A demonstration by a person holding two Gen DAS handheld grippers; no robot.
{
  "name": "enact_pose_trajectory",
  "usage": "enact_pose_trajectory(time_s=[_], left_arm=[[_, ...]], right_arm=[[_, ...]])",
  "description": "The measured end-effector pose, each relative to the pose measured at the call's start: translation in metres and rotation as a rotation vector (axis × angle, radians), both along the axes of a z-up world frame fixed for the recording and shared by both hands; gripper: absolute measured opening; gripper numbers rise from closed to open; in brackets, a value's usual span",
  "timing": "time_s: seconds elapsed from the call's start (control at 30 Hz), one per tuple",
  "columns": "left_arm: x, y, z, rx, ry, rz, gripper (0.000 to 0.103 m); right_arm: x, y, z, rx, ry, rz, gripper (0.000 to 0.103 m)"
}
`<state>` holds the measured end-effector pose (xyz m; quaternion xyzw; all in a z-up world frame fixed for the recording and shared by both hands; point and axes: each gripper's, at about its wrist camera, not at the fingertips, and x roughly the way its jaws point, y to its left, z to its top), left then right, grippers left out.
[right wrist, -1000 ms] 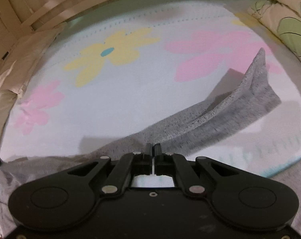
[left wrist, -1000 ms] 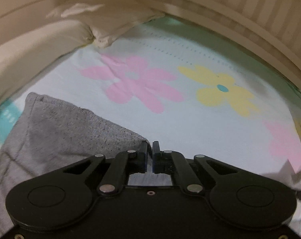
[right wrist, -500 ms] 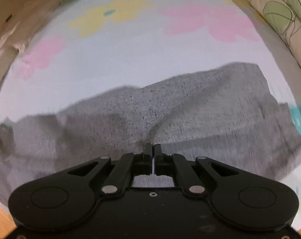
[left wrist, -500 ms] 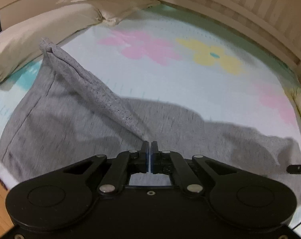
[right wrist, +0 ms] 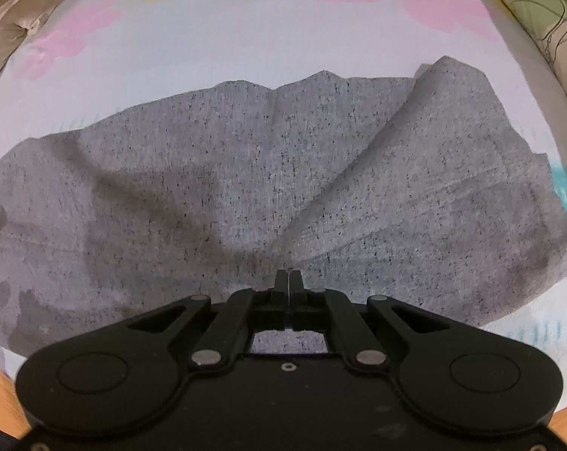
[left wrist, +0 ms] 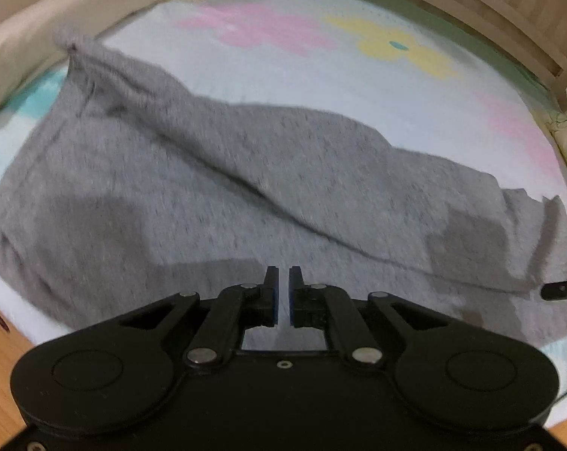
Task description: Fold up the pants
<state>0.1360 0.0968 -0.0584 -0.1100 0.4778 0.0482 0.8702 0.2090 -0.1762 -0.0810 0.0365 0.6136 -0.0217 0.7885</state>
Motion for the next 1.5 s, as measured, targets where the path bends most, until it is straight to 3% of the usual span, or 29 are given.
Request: enact_pose_trajectory(time_s=[0.13,0.2,0.3,0.47,0.77,1.0,1.13,1.2,1.27,1.4,1.5], left_arm=[[0.016,0.002,0.004,0.025,-0.025,0.008,0.019],[0.021,0.004,0.005,0.021,-0.045,0.017,0.03],[0.026,0.006,0.008,0.028,-0.079,0.023,0.03],[0.037,0.017,0.007,-0.002,-0.089,0.051,0.04],[0.051,0.05,-0.005,-0.136,-0.062,0.18,0.045],[0.072,0.046,-0.028,-0.112,0.017,0.206,0.045],[0.078,0.047,-0.036,-0.201,0.005,0.223,0.04],[0.076,0.051,-0.038,-0.27,-0.006,0.246,0.009],[0.072,0.054,-0.036,-0.313,-0.024,0.278,0.009],[0.068,0.049,-0.026,-0.258,-0.055,0.262,0.009],[0.066,0.044,-0.023,-0.221,-0.069,0.238,0.009]], right_arm=[[0.001,-0.027,0.011,0.175,-0.058,-0.128,0.021],[0.002,-0.043,0.016,0.198,-0.097,-0.185,0.025],[0.001,-0.061,0.024,0.177,-0.147,-0.218,0.028],[-0.002,-0.078,0.026,0.189,-0.166,-0.259,0.028],[0.004,-0.074,0.034,0.223,-0.195,-0.244,0.029],[0.002,-0.077,0.041,0.228,-0.226,-0.218,0.029],[0.002,-0.111,0.049,0.217,-0.289,-0.314,0.029],[0.003,-0.135,0.049,0.183,-0.307,-0.405,0.029],[0.005,-0.159,0.042,0.14,-0.305,-0.476,0.031],[0.01,-0.188,0.021,0.08,-0.283,-0.525,0.033],[0.009,-0.205,-0.002,0.123,-0.258,-0.61,0.033]])
